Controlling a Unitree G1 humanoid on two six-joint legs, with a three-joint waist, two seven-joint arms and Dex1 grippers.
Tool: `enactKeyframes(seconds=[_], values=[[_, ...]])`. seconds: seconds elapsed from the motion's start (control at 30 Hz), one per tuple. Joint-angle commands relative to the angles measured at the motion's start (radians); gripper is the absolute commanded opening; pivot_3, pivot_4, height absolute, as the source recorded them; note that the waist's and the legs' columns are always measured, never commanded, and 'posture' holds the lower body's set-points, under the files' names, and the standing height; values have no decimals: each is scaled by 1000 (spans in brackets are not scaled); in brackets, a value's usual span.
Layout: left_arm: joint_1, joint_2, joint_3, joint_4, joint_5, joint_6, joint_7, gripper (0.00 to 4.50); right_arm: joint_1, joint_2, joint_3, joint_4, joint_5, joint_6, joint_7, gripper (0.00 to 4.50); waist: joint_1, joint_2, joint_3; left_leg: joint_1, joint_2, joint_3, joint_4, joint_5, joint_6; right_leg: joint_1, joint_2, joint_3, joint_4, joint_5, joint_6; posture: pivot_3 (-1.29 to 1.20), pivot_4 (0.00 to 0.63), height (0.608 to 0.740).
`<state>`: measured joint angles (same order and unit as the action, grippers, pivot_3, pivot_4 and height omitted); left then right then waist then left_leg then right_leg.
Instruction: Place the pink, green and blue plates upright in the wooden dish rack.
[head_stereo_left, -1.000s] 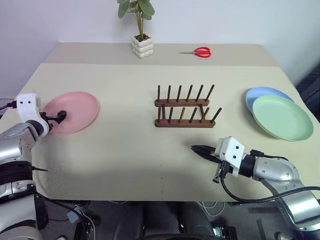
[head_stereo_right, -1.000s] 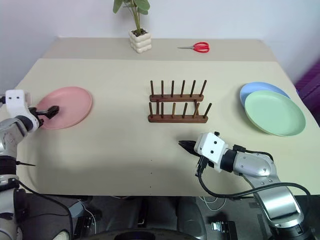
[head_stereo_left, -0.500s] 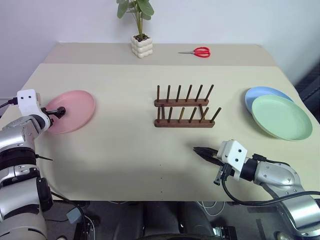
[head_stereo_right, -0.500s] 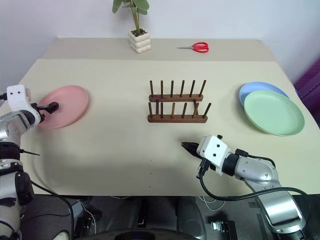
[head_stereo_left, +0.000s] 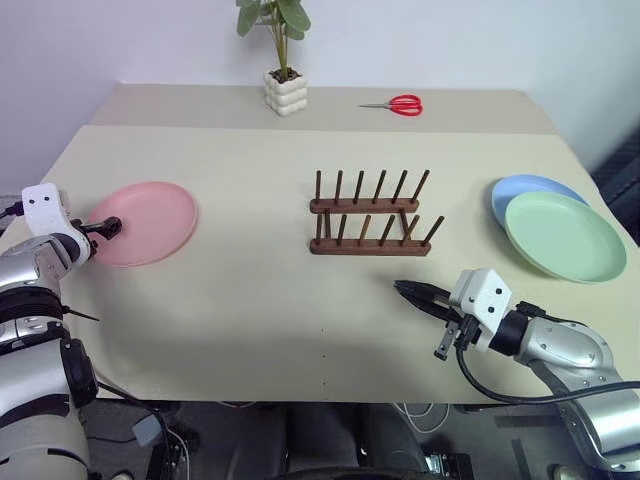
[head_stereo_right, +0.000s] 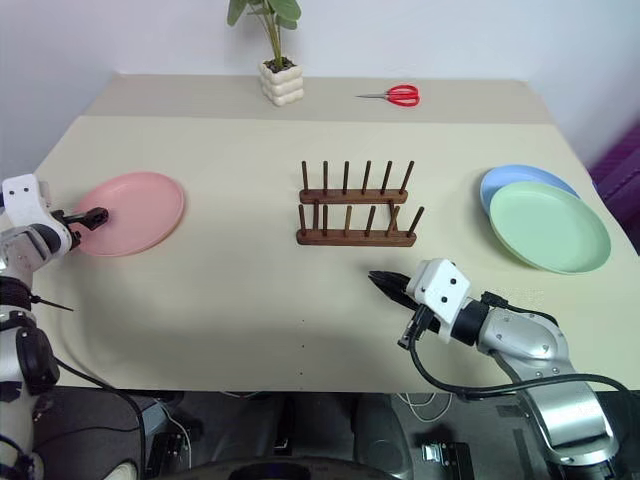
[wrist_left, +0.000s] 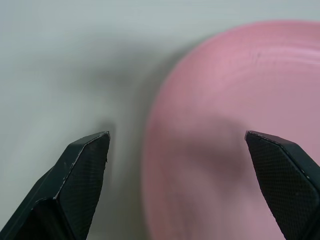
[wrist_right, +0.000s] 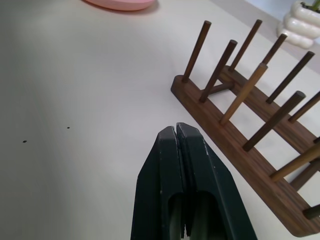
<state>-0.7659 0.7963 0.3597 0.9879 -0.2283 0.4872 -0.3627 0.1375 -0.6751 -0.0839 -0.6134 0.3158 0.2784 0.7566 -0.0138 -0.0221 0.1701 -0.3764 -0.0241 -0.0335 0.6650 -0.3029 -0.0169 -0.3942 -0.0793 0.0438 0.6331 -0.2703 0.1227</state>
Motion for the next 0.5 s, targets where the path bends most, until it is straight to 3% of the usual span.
enactKeyframes(seconds=[0.03,0.27,0.4,0.5], values=[[-31,35,24,24,-10,8,4,3625,-20,4,-1,-30,10,-5,-7,0,0,0,0,0,0,0,0,0,0,0,0,0,0,0,0,0,150,740],[-28,31,31,33,-14,-4,-7,39,-36,2,-3,-26,5,-4,-14,0,4,0,0,0,0,0,0,0,0,0,0,0,1,0,0,0,150,740],[18,-10,63,-73,-68,-11,-52,39,-38,0,0,-29,-9,-1,-26,0,3,0,0,1,0,0,0,0,0,1,0,0,2,0,0,0,150,740],[88,-81,120,-276,-162,-15,-93,39,-45,-1,-2,-31,-33,-5,-47,0,7,0,0,0,0,0,0,0,0,0,-1,0,1,0,0,0,150,740]])
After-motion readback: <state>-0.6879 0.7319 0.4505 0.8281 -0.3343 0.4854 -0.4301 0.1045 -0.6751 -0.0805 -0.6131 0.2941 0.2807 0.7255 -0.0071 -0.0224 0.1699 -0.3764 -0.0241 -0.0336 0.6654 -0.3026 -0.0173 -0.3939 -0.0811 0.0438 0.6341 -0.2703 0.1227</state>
